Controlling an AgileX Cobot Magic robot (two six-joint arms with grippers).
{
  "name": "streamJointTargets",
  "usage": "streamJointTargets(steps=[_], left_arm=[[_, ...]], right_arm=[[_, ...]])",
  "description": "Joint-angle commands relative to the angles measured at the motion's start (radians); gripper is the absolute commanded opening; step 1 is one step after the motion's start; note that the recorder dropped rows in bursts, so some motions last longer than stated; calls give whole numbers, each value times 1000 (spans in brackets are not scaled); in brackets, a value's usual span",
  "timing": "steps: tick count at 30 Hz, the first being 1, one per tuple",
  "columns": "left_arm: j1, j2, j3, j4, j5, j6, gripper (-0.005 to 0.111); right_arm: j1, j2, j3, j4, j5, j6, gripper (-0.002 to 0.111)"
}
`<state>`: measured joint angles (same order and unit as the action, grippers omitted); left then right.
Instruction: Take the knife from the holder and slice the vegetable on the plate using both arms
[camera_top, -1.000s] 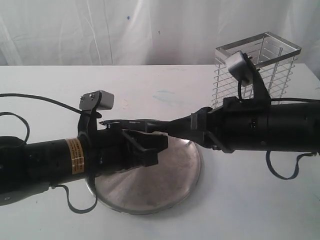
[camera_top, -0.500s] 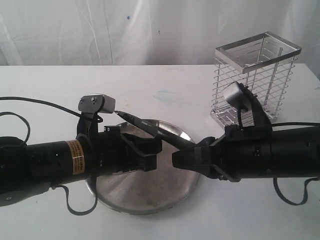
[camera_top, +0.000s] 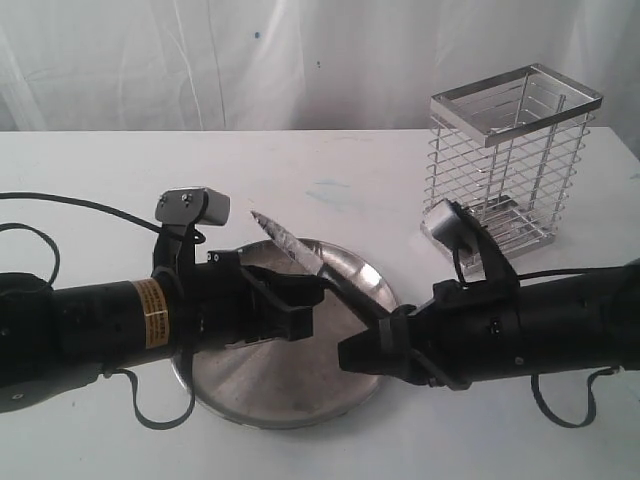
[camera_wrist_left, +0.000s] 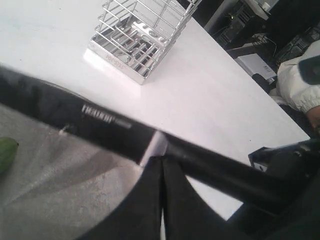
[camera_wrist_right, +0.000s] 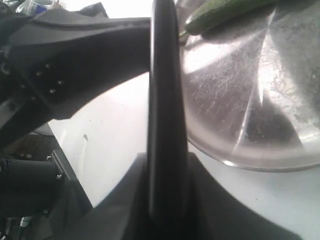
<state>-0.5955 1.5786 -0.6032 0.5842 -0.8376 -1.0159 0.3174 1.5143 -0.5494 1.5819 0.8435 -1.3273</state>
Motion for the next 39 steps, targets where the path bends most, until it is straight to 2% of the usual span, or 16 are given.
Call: streamJointTargets(steps=[1, 4, 7, 13, 18, 24, 29, 34, 39], left_arm=[[-5, -1, -3, -5, -7, 5, 0], [-5, -1, -3, 4, -4, 5, 0], [-3, -7, -3, -17, -6, 31, 0], [50, -58, -3, 9, 17, 75, 0], [55, -85, -3, 30, 115, 73, 0], [55, -90, -3, 30, 113, 73, 0], [55, -90, -3, 30, 100, 75, 0], [55, -90, -3, 30, 100, 75, 0], [55, -90, -3, 46, 104, 75, 0]], right_arm=[[1, 50, -11, -8, 11, -16, 0], [1, 90, -54, -6, -18, -16, 0], [1, 90, -57, 13, -168, -10, 0], [1, 90, -47, 14, -128, 51, 0], [1, 64, 41, 162, -184, -34, 0], [1, -50, 135, 162, -106, -60, 0], [1, -181, 155, 162, -214, -48, 0], [1, -295, 155, 162, -225, 6, 0], [1, -330, 205, 162, -292, 121, 0]])
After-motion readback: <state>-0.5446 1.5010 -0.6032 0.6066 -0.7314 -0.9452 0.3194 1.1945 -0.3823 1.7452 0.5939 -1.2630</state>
